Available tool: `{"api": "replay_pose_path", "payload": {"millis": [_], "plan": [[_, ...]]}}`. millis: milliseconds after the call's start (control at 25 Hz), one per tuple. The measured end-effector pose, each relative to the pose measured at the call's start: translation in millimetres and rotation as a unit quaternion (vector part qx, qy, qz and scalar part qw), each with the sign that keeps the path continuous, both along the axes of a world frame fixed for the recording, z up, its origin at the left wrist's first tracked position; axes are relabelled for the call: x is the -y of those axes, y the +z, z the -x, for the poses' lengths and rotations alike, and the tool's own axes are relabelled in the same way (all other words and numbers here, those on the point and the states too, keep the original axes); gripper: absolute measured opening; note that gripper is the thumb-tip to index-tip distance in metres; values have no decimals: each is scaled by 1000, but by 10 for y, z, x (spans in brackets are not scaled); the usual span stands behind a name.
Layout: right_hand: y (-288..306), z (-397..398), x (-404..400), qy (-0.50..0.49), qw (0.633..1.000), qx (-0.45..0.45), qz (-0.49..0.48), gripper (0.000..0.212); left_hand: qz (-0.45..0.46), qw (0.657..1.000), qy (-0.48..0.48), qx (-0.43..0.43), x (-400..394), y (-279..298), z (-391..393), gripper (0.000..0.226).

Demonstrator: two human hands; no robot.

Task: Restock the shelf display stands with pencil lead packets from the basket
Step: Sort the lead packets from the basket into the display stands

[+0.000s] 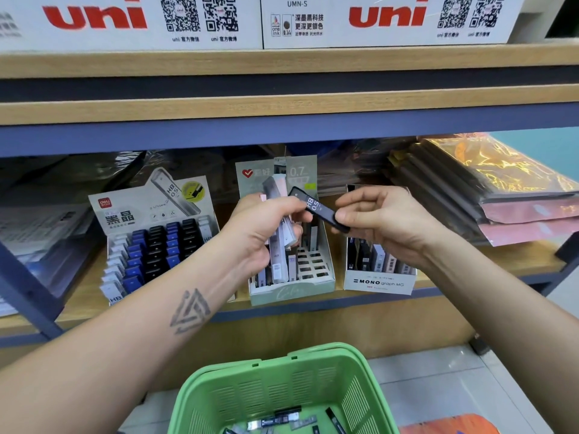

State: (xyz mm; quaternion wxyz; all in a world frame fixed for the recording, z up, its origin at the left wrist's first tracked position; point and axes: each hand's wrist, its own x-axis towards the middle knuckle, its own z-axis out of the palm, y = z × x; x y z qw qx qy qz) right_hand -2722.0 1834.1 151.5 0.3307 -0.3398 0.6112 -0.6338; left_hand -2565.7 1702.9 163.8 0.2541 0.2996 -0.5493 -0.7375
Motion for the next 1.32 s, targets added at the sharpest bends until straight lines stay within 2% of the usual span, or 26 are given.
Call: {"api": "replay_pose_path", "payload": {"millis": [120, 160, 280, 360, 480, 600, 680, 840, 1080, 1200, 1320], "plan": [[20, -52, -39, 60, 991, -111, -36, 40, 33, 999, -27, 9, -51, 13, 23, 4], [28, -73, -41, 74, 987, -135, -36, 45, 43, 998, -40, 13, -76, 11, 35, 8], [73, -98, -67, 115, 981, -156, -27, 63, 39, 997, -62, 19, -157, 13, 81, 13], [93, -44, -99, 81, 981, -172, -28, 56, 14, 998, -56, 24, -173, 6, 114, 10], [80, 130, -146, -58, 973, -222, -29, 29, -11, 998, -48, 34, -141, -27, 149, 15], [84, 271, -223, -102, 955, -276, -33, 19, -15, 998, -51, 40, -123, -16, 180, 18], [114, 279, -258, -95, 954, -282, -33, 18, -22, 998, -52, 34, -95, 30, 185, 17], [152, 124, -161, -54, 969, -238, -34, 17, -33, 996, -73, 31, 12, 115, 83, 12], [102, -269, 172, 8, 989, -147, 19, 16, -34, 996, -67, 48, 186, 197, -199, 22], [53, -524, 454, 31, 983, -179, 26, 11, -38, 998, -28, 52, 411, 267, -435, 25], [5, -770, 731, 29, 957, -288, 5, 14, -41, 997, 5, 57, 647, 301, -719, 26]]}}
